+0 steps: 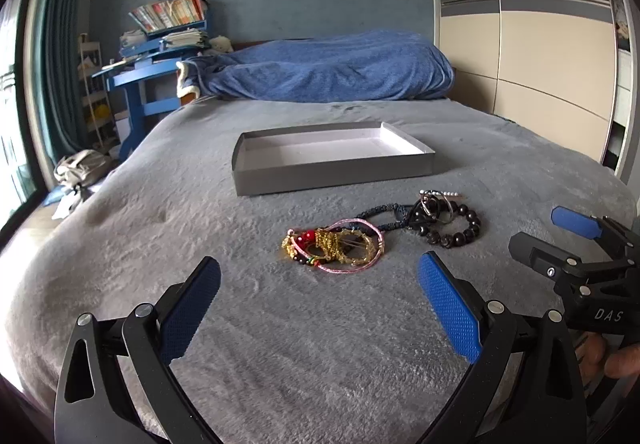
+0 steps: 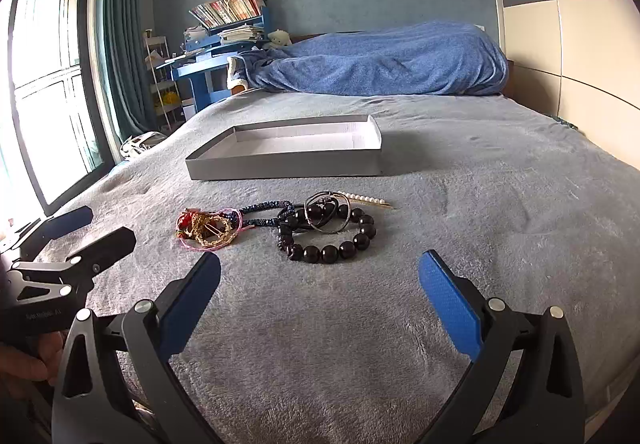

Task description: Organize jewelry

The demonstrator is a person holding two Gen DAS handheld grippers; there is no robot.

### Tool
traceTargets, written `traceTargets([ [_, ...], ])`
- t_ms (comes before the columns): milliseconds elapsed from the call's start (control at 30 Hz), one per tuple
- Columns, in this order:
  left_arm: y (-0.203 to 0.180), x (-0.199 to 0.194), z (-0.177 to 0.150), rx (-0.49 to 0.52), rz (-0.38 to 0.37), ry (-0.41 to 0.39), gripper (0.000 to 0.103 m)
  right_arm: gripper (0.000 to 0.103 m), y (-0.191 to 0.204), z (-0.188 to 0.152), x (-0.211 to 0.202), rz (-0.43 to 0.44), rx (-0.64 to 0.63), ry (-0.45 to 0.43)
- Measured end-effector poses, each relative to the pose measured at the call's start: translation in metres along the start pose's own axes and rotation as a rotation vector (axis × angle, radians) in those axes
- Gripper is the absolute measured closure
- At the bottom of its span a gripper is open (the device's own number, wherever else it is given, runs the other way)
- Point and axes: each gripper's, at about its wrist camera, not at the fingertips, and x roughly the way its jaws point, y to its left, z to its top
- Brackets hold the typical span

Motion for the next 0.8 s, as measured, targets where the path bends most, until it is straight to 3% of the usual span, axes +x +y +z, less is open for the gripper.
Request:
traceTargets([
  [800,-0.0022,0.0039,0.0005,0.003,0.008,0.019,0.005,0.005,0.0030,-0.0015,0.0029,0.003,-0.015,0.006],
])
